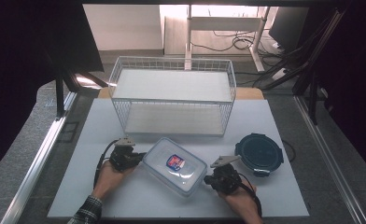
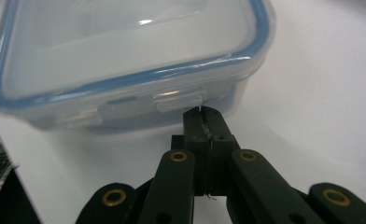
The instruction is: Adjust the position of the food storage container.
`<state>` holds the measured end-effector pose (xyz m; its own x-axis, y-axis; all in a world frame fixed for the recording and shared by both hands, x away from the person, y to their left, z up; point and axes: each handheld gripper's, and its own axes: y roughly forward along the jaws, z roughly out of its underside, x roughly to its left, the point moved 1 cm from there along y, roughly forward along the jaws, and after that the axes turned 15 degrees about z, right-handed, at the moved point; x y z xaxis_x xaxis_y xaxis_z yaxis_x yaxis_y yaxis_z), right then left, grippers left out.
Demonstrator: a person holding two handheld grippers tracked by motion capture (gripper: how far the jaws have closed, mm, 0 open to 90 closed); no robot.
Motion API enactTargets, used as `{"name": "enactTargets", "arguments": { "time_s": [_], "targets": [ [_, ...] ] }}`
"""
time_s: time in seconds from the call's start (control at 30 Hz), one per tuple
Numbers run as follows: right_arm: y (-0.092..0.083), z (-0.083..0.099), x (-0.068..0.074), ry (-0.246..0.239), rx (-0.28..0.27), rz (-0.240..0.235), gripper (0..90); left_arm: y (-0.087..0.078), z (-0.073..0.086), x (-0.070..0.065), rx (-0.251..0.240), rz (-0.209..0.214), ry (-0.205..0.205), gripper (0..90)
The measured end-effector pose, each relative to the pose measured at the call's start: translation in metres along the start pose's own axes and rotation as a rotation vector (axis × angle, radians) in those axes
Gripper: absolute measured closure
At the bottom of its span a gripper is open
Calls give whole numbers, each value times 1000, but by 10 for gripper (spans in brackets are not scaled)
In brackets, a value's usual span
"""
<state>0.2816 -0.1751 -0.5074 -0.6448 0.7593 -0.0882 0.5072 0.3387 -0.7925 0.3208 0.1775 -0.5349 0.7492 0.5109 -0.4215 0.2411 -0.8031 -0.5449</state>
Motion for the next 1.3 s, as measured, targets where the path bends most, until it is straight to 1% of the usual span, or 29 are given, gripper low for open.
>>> {"name": "enactTargets", "arguments": {
  "time_s": [0.03, 0.1, 0.13, 0.2, 0.23, 0.27, 0.3, 0.33, 0.37, 0.4, 0.43, 0.47, 0.5, 0.57, 0.63, 0.67, 0.7, 0.77, 0.83, 0.93, 0.97, 1.03, 1.07, 1.1, 1.13, 1.2, 1.23, 1.27, 1.3],
  "targets": [
    [1, -1, -4, 1, 4, 17, 892, -1, 2, -5, 7, -10, 4, 900],
    [3, -3, -7, 8, 5, 42, 892, -2, 5, -9, 12, -12, -3, 900],
    [4, -4, -9, 13, 4, 42, 892, -3, 7, -12, 16, -16, -4, 900],
    [7, -5, -12, 26, 5, 43, 893, -7, 11, -18, 18, -10, -13, 900],
    [8, -6, -14, 28, 5, 41, 893, -8, 14, -23, 18, -11, -19, 900],
    [9, -7, -15, 37, 7, 38, 892, -8, 14, -23, 18, -11, -19, 900],
    [10, -8, -16, 36, 8, 40, 893, -11, 20, -30, 22, -12, -24, 900],
    [12, -9, -17, 38, 10, 39, 892, -11, 20, -30, 22, -12, -24, 900],
    [13, -10, -18, 34, 9, 38, 892, -14, 25, -37, 22, -12, -31, 900],
    [13, -10, -18, 34, 9, 38, 892, -14, 25, -37, 22, -12, -31, 900],
    [17, -14, -20, 35, 12, 45, 893, -16, 30, -44, 22, -13, -34, 900],
    [17, -14, -20, 35, 12, 45, 893, -16, 30, -44, 22, -13, -34, 900],
    [20, -17, -22, 39, 13, 50, 892, -16, 33, -50, 21, -23, -35, 900],
    [23, -20, -23, 39, 17, 59, 893, -16, 34, -54, 26, -36, -34, 900],
    [25, -22, -24, 34, 20, 67, 893, -16, 35, -60, 38, -56, -24, 900],
    [25, -22, -24, 38, 23, 65, 893, -16, 35, -60, 38, -56, -24, 900],
    [26, -22, -24, 38, 23, 65, 893, -15, 37, -64, 41, -56, -22, 900],
    [26, -21, -24, 36, 30, 69, 893, -15, 38, -67, 38, -59, -22, 900],
    [25, -19, -23, 41, 29, 71, 893, -15, 38, -67, 42, -64, -12, 900],
    [25, -19, -22, 28, 25, 81, 893, -15, 38, -66, 39, -62, -10, 899],
    [22, -18, -20, 14, 20, 88, 892, -17, 37, -66, 28, -84, -6, 888],
    [17, -16, -19, 4, 6, 102, 889, -21, 37, -67, 15, -129, 3, 856],
    [17, -16, -19, 4, 6, 102, 889, -21, 37, -67, 15, -129, 3, 829],
    [12, -14, -19, 0, -3, 109, 883, -25, 38, -67, 5, -149, -1, 829],
    [3, -11, -20, 2, -34, 123, 859, -30, 41, -65, -8, -163, -13, 762],
    [-5, -6, -22, 0, -55, 134, 824, -34, 45, -63, -16, -181, -19, 653],
    [-10, -4, -24, -1, -72, 132, 801, -35, 46, -63, -13, -188, -21, 595],
    [-10, -4, -24, -1, -72, 132, 801, -35, 46, -63, -13, -188, -21, 549],
    [-17, -1, -25, -4, -97, 131, 731, -37, 49, -62, -13, -202, -20, 483]
  ]
}}
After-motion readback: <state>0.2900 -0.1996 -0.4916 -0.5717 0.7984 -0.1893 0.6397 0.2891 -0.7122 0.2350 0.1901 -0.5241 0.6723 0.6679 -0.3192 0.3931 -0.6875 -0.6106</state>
